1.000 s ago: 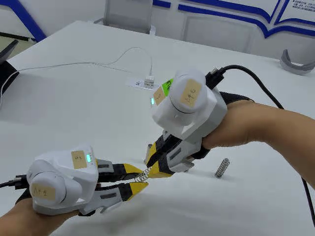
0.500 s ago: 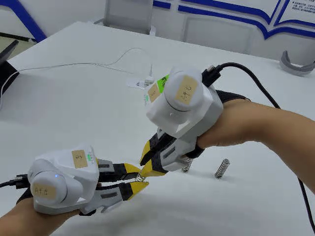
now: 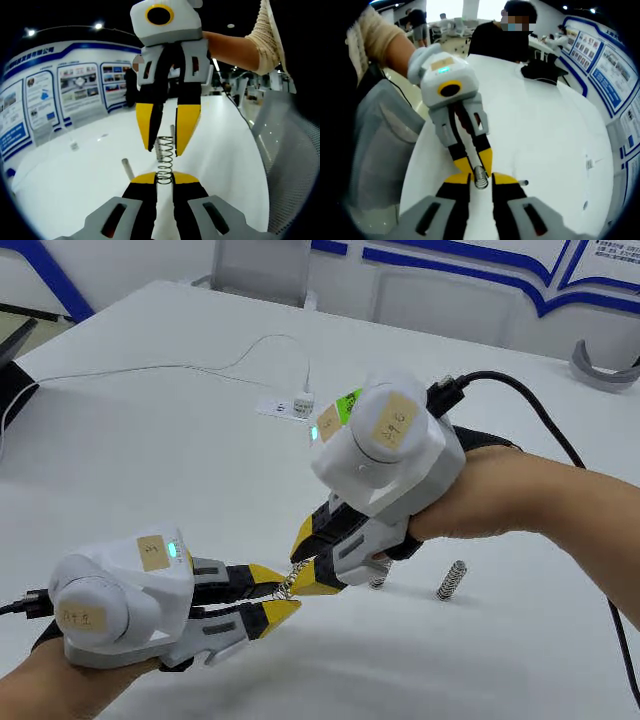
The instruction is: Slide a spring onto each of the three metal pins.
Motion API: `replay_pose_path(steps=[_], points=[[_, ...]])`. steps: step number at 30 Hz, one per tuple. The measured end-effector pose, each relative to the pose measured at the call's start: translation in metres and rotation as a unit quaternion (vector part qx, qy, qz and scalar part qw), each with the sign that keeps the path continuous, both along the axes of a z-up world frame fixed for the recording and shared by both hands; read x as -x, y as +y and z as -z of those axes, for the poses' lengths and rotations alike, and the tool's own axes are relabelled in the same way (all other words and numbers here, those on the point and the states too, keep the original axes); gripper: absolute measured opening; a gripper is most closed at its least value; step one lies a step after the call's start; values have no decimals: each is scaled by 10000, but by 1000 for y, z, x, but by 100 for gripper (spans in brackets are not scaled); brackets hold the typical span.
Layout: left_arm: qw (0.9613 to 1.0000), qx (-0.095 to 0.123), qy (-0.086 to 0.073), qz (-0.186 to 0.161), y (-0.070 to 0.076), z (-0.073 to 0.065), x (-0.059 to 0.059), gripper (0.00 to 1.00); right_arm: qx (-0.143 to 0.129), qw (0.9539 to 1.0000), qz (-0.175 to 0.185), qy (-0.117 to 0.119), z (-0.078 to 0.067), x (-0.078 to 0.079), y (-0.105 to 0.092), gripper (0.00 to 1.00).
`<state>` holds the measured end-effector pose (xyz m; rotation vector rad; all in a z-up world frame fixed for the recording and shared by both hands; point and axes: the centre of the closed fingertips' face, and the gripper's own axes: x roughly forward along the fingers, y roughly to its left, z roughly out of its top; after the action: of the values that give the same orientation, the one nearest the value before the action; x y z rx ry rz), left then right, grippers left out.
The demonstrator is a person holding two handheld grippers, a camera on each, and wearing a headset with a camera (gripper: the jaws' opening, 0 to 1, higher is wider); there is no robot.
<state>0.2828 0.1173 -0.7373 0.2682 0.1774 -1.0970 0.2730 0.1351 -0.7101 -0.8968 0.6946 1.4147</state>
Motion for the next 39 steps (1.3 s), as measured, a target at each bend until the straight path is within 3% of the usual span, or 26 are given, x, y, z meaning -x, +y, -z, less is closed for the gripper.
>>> replay_pose_path(steps=[8,12,33,39], points=[[10000,58,-19,-11,-1,-4,0,10,27,9999,97,73,6,2,-5,17],[10000,40,-29,8,-2,-4,1,10,-7,9999,90,72,5,3,-2,13],[10000,69,-6,-70,1,-1,-2,12,-33,9999,87,64,5,1,8,12],[9998,119,47,-130,2,-2,-4,18,-58,9999,133,36,0,-4,9,12]])
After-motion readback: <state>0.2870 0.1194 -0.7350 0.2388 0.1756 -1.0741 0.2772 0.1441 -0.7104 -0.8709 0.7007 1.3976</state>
